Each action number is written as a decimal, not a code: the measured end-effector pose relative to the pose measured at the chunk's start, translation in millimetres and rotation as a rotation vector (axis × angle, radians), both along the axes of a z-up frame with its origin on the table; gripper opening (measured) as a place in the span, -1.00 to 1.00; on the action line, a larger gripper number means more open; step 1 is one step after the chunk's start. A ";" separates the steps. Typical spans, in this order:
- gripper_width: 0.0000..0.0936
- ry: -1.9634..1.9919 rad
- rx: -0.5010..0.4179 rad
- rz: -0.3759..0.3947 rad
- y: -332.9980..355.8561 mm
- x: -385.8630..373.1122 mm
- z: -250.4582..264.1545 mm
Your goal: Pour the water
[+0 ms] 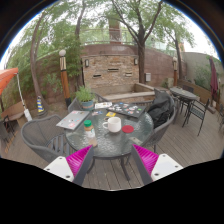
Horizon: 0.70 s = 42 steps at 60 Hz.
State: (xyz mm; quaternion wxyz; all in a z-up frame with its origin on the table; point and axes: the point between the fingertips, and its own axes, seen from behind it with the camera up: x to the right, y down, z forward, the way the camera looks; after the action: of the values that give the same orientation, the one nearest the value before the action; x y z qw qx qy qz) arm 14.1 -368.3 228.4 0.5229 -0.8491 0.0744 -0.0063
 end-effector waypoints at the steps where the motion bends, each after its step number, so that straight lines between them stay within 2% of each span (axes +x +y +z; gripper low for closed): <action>1: 0.79 0.001 0.003 0.003 3.5 -5.5 -3.1; 11: 0.79 -0.025 0.069 0.039 64.6 -46.8 -46.2; 23: 0.77 -0.019 0.137 0.134 165.3 -99.4 -106.5; 32: 0.77 -0.041 0.161 0.114 234.0 -107.3 -135.3; 38: 0.77 -0.080 0.203 0.088 275.1 -95.1 -141.0; 42: 0.73 -0.055 0.264 0.076 290.4 -91.0 -135.7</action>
State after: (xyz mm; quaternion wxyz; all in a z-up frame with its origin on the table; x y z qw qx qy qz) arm -76.9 -77.9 92.7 0.6319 -0.7745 0.0279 0.0002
